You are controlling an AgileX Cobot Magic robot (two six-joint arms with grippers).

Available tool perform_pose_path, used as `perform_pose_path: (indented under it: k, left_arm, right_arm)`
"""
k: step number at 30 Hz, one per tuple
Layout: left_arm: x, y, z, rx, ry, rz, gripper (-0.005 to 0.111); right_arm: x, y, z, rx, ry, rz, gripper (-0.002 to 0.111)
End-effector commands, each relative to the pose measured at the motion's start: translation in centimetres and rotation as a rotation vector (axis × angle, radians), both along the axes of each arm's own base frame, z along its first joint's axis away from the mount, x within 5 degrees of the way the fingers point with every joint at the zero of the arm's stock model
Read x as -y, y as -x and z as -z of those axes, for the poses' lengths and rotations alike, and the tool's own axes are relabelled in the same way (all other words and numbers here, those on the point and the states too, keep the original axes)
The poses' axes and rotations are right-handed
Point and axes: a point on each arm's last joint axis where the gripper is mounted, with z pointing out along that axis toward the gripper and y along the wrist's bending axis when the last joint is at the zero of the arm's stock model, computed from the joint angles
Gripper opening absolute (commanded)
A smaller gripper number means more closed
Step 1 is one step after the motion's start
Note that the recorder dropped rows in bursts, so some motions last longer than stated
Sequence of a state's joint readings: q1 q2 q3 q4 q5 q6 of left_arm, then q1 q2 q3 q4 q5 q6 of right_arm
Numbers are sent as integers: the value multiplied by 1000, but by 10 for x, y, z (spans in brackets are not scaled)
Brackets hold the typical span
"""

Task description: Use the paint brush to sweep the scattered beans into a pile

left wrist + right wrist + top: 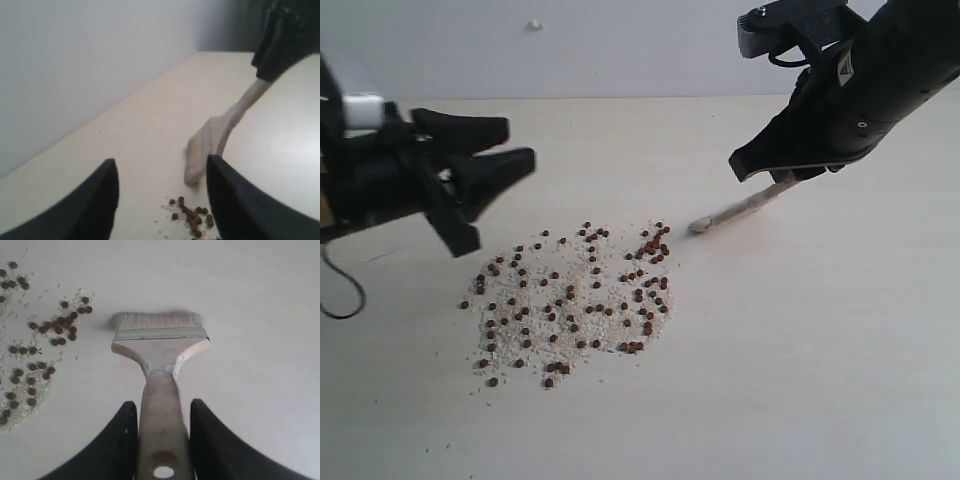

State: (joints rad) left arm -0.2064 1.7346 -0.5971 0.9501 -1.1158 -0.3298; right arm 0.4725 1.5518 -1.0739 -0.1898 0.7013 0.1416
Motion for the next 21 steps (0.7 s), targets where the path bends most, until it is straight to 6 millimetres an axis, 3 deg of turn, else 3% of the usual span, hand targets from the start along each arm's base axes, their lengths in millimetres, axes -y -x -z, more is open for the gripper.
perform_pose_path:
  k: [1,6,12,15,21]
  left_arm:
    - [45,-23,38,26,-57,128,60]
    - [102,-38,64,75,-147,110,61]
    - [151,-45,73,91,-106,91,61]
    - [168,-49,82,99,-105,106,61]
    - [182,-51,103,71,-116,116,61]
  right_arm:
    - [-3,-3,-5,42,-22,-14,0]
    - [-3,-3,-5,45,-26,-14,0]
    - [-3,-4,-6,47,-27,-15,0]
    - [-3,-4,-6,47,-26,-15,0]
    - [-4,-4,-6,56,-32,-16,0]
